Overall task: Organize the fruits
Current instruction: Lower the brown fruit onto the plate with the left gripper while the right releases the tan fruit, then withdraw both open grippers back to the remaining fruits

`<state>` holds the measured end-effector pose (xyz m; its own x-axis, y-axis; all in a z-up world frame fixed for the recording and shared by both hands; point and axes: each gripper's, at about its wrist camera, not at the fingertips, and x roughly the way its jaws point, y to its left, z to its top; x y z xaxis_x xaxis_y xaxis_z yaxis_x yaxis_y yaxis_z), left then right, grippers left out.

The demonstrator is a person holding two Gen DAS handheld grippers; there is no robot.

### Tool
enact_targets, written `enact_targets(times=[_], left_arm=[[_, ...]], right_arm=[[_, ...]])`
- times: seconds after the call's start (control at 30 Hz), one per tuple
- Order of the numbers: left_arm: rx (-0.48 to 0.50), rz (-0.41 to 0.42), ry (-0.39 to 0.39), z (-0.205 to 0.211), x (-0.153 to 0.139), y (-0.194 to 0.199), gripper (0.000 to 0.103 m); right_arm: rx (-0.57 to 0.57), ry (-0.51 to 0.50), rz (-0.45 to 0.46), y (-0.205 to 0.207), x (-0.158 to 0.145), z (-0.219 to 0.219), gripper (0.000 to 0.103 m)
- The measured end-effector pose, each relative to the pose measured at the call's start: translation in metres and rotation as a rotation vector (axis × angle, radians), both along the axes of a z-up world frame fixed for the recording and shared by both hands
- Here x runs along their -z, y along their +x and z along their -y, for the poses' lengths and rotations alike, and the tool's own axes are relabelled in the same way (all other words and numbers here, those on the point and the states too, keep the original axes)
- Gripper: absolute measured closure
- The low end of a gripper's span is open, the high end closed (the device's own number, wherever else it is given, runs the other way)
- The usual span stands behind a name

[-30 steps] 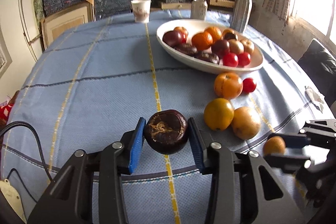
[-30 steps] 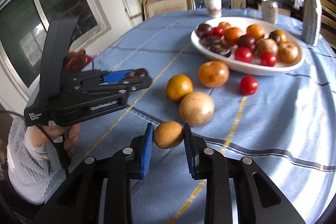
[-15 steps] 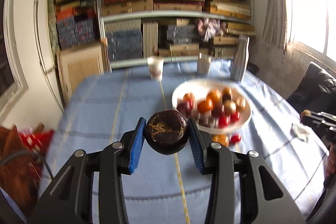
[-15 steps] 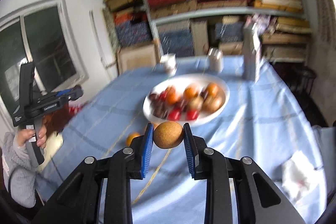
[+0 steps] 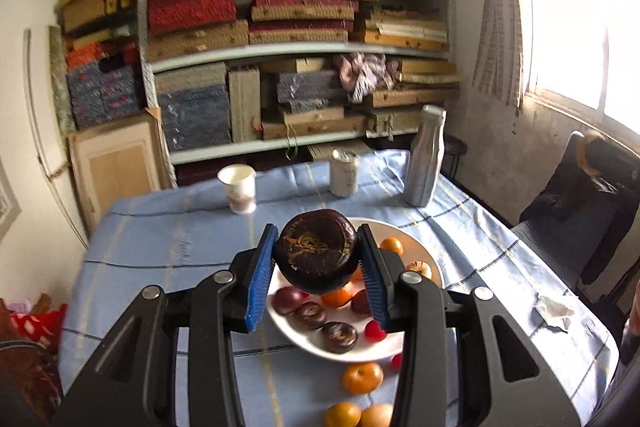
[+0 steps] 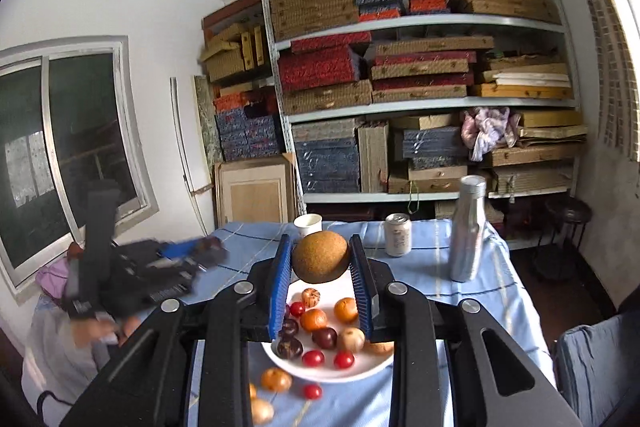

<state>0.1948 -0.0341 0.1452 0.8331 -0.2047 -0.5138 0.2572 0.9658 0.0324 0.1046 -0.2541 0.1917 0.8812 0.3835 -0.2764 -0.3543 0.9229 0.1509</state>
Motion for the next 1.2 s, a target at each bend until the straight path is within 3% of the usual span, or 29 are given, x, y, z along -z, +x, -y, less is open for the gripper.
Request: enact_targets(times=[0.1,0.3,0.4,0.53,0.7,0.8,0.97,1.07,1.2], left_arm=[[0.001,-0.052,0.003,0.010,0.030,0.028,0.063],[-0.018,-0.188,-0.022,0.010,0.102,0.078,0.063],[-0.023,-0.231,-0.024,0.006,0.124,0.091,0.063],[-0.021,-0.260,-0.029,0.002,0.142,0.098,0.063],[-0.013,-0.255,-0.032,0.002,0.150,0.101,0.063],[0.003,-0.252,-0.055,0.002,0.150,0.100,0.051],[0.008,-0.243,-0.051,0.005,0.146,0.094,0.041],[-0.019,-0.219,-0.048,0.001,0.139,0.090,0.032],[-0.032,-0.185,-0.055,-0.004,0.123,0.077,0.031]], right_arm=[[-0.009,0.000,-0.055,0.040,0.019,-0.016,0.074],[-0.003,-0.023,-0.227,0.117,0.087,-0.044,0.074],[-0.002,-0.047,-0.296,0.141,0.116,-0.059,0.074],[0.000,-0.080,-0.373,0.159,0.153,-0.071,0.074],[0.009,-0.103,-0.426,0.170,0.175,-0.074,0.074],[0.011,-0.111,-0.449,0.173,0.184,-0.076,0.073],[0.020,-0.104,-0.438,0.173,0.181,-0.073,0.069],[0.021,-0.092,-0.409,0.167,0.168,-0.069,0.068],[0.004,-0.082,-0.324,0.143,0.136,-0.069,0.067]])
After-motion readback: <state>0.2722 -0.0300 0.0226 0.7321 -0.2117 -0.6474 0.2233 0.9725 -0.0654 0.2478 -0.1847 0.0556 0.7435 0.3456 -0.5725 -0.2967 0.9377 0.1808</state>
